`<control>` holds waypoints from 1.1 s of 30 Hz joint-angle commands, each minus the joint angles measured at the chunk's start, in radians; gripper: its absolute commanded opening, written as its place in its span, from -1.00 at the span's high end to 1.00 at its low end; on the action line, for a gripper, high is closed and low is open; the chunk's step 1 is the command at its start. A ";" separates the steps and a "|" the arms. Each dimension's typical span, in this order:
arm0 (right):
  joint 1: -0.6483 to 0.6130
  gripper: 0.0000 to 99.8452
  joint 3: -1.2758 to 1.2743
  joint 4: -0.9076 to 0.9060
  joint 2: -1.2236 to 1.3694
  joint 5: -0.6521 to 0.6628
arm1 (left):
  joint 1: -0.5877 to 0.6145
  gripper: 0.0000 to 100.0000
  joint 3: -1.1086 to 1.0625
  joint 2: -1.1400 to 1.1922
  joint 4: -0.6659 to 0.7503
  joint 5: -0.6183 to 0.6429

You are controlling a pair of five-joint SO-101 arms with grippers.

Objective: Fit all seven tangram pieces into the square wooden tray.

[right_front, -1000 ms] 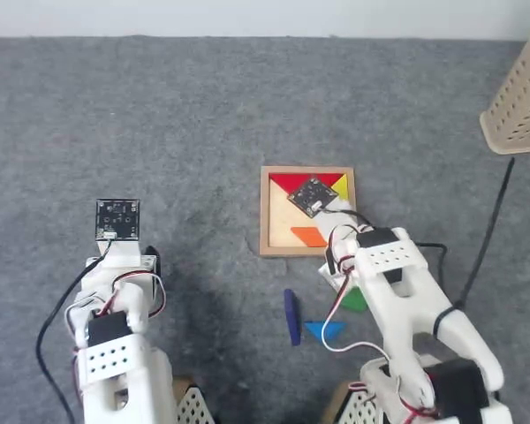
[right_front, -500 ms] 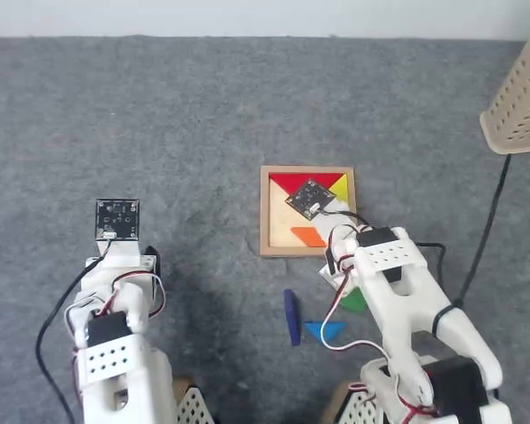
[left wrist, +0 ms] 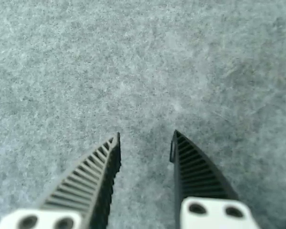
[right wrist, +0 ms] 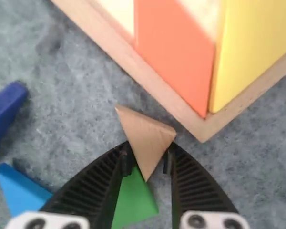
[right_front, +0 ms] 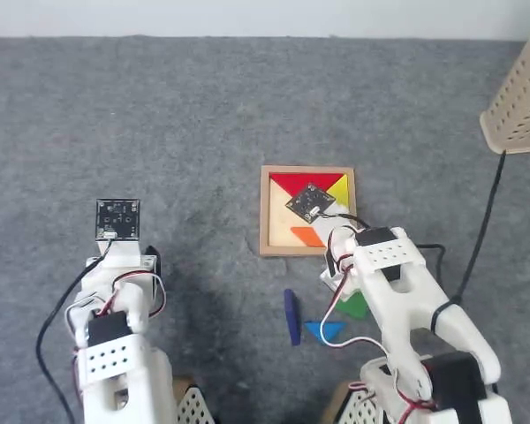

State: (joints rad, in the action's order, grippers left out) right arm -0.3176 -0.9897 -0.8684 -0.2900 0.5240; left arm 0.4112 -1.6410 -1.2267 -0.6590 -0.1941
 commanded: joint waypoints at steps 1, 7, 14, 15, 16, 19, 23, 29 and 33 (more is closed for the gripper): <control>-0.010 0.62 0.015 -0.005 -0.008 0.015 | 0.005 0.66 0.004 -0.020 0.026 -0.006; -0.015 0.43 0.026 -0.005 -0.010 0.021 | 0.005 0.66 0.004 -0.020 0.026 -0.006; -0.096 0.49 0.038 -0.013 -0.010 0.017 | 0.005 0.66 0.004 -0.020 0.026 -0.006; -0.111 0.51 0.037 -0.016 -0.008 0.015 | 0.005 0.66 0.004 -0.020 0.026 -0.006; -0.122 0.53 0.035 -0.027 -0.008 0.015 | 0.005 0.66 0.004 -0.020 0.026 -0.006; -0.133 0.57 0.032 -0.041 -0.008 0.015 | 0.005 0.66 0.004 -0.020 0.026 -0.006; -0.131 0.57 0.031 -0.042 -0.008 0.015 | 0.005 0.66 0.004 -0.020 0.026 -0.006; -0.131 0.60 0.009 -0.042 -0.008 0.015 | 0.005 0.66 0.004 -0.020 0.026 -0.006; -0.125 0.78 0.011 -0.039 -0.008 0.015 | 0.005 0.66 0.004 -0.020 0.026 -0.006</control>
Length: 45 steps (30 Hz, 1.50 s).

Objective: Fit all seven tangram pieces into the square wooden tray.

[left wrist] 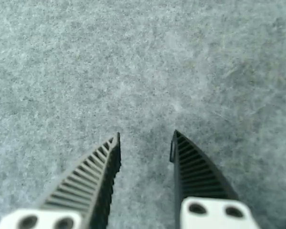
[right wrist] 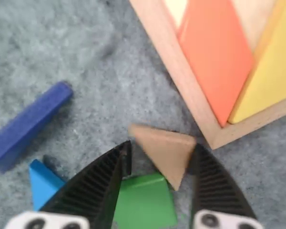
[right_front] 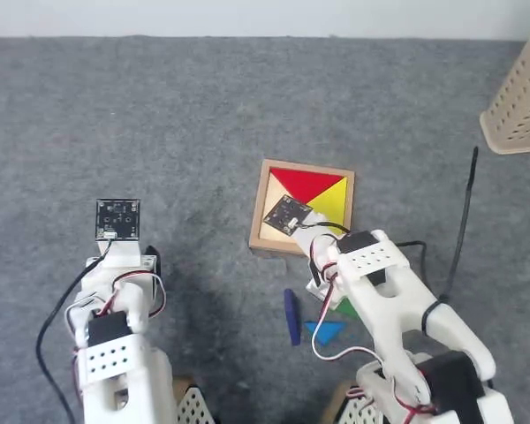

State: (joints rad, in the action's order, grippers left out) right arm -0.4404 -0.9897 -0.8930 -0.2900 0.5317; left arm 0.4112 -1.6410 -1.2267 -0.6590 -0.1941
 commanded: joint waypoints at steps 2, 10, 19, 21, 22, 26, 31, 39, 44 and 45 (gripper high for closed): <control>-0.002 0.83 0.011 -0.013 -0.008 0.008 | 0.005 0.66 0.004 -0.020 0.026 -0.006; 0.033 0.84 0.018 -0.018 -0.010 0.003 | 0.005 0.66 0.004 -0.020 0.026 -0.006; 0.131 0.84 -0.046 -0.018 -0.265 -0.064 | 0.005 0.66 0.004 -0.020 0.026 -0.006; 0.108 0.84 -0.075 -0.018 -0.328 -0.064 | 0.005 0.66 0.004 -0.020 0.026 -0.006; 0.096 0.84 -0.089 -0.018 -0.355 -0.064 | 0.005 0.66 0.004 -0.020 0.026 -0.006; 0.070 0.84 -0.121 -0.019 -0.417 -0.064 | 0.005 0.66 0.004 -0.020 0.026 -0.006; 0.061 0.83 -0.106 -0.019 -0.417 -0.064 | 0.005 0.66 0.004 -0.020 0.026 -0.006; -0.039 0.60 -0.011 -0.022 -0.220 0.025 | 0.005 0.66 0.004 -0.020 0.026 -0.006; -0.039 0.60 0.029 0.018 -0.082 0.029 | 0.005 0.66 0.004 -0.020 0.026 -0.006; -0.039 0.60 0.032 0.027 -0.065 0.029 | 0.005 0.66 0.004 -0.020 0.026 -0.006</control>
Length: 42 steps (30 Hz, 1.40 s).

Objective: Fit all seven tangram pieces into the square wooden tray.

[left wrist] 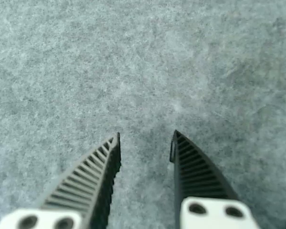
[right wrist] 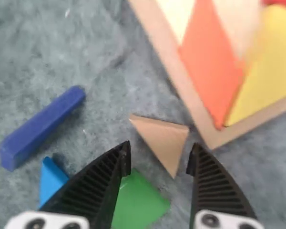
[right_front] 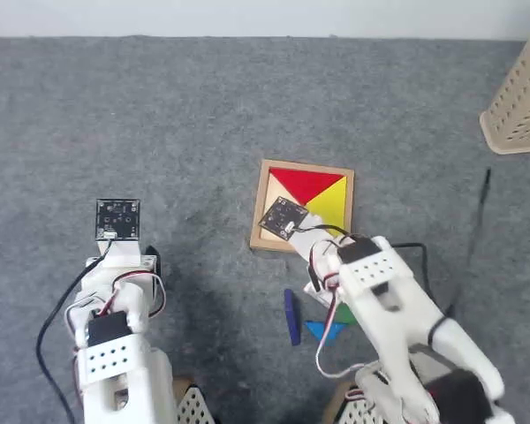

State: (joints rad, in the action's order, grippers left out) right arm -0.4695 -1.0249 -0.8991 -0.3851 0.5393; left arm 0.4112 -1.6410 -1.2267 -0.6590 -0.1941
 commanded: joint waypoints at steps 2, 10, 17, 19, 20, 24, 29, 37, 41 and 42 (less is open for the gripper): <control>-0.008 0.59 0.069 0.048 0.054 0.021 | 0.005 0.66 0.004 -0.020 0.026 -0.006; -0.016 0.59 0.063 0.042 0.076 0.020 | 0.005 0.66 0.004 -0.020 0.026 -0.006; -0.018 0.60 0.069 -0.091 -0.041 -0.080 | 0.005 0.66 0.004 -0.020 0.026 -0.006; -0.018 0.60 0.068 -0.122 -0.099 -0.087 | 0.005 0.66 0.004 -0.020 0.026 -0.006; -0.018 0.60 0.068 -0.130 -0.125 -0.087 | 0.005 0.66 0.004 -0.020 0.026 -0.006; -0.012 0.60 0.068 -0.145 -0.189 -0.086 | 0.005 0.66 0.004 -0.020 0.026 -0.006; -0.012 0.59 0.123 -0.105 -0.179 0.031 | 0.005 0.66 0.004 -0.020 0.026 -0.006; -0.018 0.59 0.166 -0.016 0.059 0.212 | 0.005 0.66 0.004 -0.020 0.026 -0.006; -0.030 0.59 0.166 0.024 0.150 0.232 | 0.005 0.66 0.004 -0.020 0.026 -0.006; -0.035 0.59 0.166 0.025 0.166 0.232 | 0.005 0.66 0.004 -0.020 0.026 -0.006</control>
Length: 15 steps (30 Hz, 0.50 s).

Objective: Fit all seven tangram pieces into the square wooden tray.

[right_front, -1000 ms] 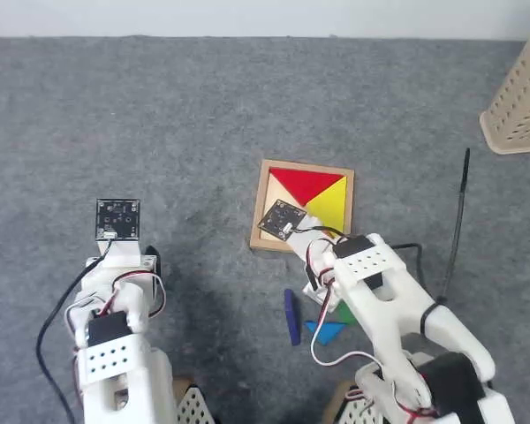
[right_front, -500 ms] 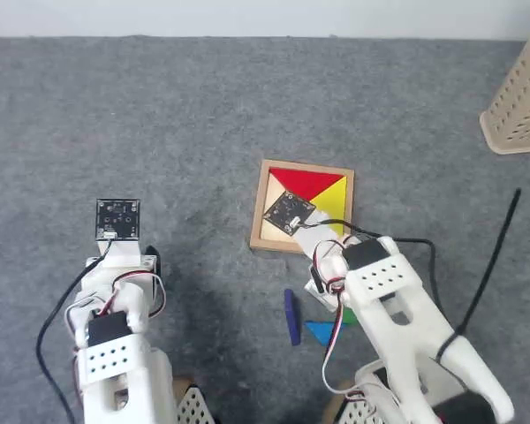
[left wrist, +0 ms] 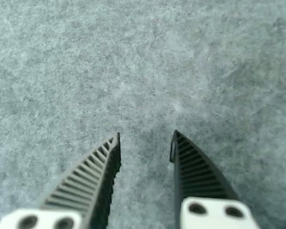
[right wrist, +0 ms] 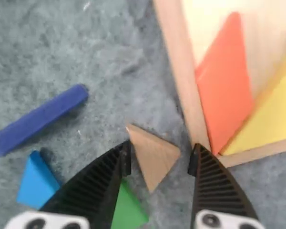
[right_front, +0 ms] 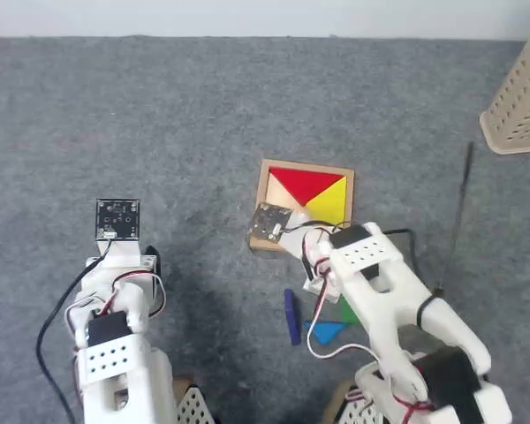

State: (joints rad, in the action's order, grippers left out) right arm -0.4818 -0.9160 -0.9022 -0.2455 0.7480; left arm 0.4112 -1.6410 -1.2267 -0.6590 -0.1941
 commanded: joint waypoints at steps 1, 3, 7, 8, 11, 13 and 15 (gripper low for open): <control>-0.024 0.59 0.057 0.030 0.041 0.023 | 0.005 0.66 0.004 -0.020 0.026 -0.006; -0.025 0.59 0.057 0.030 0.054 0.021 | 0.005 0.66 0.004 -0.020 0.026 -0.006; -0.025 0.60 0.057 0.030 0.076 0.018 | 0.005 0.66 0.004 -0.020 0.026 -0.006; -0.025 0.60 0.057 0.028 0.077 0.018 | 0.005 0.66 0.004 -0.020 0.026 -0.006; -0.025 0.60 0.055 0.013 0.071 0.017 | 0.005 0.66 0.004 -0.020 0.026 -0.006; -0.022 0.64 0.054 -0.002 0.070 0.017 | 0.005 0.66 0.004 -0.020 0.026 -0.006; -0.022 0.67 0.051 -0.008 0.070 0.020 | 0.005 0.66 0.004 -0.020 0.026 -0.006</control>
State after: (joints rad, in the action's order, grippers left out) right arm -0.4864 -0.8853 -0.8991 -0.2041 0.7526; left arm 0.4112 -1.6410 -1.2267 -0.6590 -0.1941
